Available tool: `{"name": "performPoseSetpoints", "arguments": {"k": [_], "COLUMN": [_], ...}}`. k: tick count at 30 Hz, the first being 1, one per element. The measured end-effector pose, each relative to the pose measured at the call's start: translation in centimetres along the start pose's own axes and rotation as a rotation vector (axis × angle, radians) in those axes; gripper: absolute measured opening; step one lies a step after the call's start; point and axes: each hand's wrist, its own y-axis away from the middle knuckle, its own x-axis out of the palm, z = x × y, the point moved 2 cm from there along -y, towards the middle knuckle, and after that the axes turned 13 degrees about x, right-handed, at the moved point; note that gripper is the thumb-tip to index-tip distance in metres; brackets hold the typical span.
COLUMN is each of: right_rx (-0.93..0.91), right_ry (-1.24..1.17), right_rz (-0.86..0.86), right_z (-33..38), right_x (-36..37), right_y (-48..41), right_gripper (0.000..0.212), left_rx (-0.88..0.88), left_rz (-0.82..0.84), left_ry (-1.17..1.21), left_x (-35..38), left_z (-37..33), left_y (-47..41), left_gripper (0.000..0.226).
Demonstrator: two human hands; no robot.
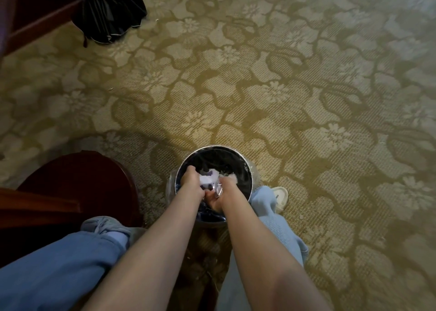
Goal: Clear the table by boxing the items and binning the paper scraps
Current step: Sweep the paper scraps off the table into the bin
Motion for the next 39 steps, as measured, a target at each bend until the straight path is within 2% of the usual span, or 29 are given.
{"name": "performPoseSetpoints", "arguments": {"k": [4,10,15,20,25,33,39], "right_rx": [-0.015,-0.030,-0.130,-0.351,-0.495,-0.661,-0.827], "right_ry": [-0.011,-0.030,0.006,0.130,0.195,0.183,0.213], "right_rz": [0.031,-0.030,-0.063,-0.140,-0.126,-0.006,0.122], "right_z": [-0.3,-0.1,0.0,-0.7,-1.5,-2.6,-4.1], "right_x": [0.0,-0.5,-1.1,-1.6,-2.6,-1.0,1.8], "right_y": [-0.2,0.0,1.8,3.3,6.3,14.6,22.3], "right_gripper": [0.046,0.066,0.054,0.044,0.038,0.048,0.043], "left_rx": [0.025,0.000,0.034,0.117,0.158,0.294,0.447], "left_rz": [0.018,0.052,0.093,0.137,0.198,0.318,0.461], "left_ry": [0.009,-0.062,-0.088,-0.121,-0.169,-0.140,-0.146], "left_x": [-0.2,-1.0,-1.6,-2.5,-4.0,-3.5,-2.8], "left_z": [-0.5,-0.9,-2.2,-4.6,-6.6,-11.1,-15.0], "left_y": [1.8,2.0,2.9,5.2,8.0,16.9,23.6], "left_gripper": [0.033,0.048,0.048,0.048,0.048,0.047,0.033]}}
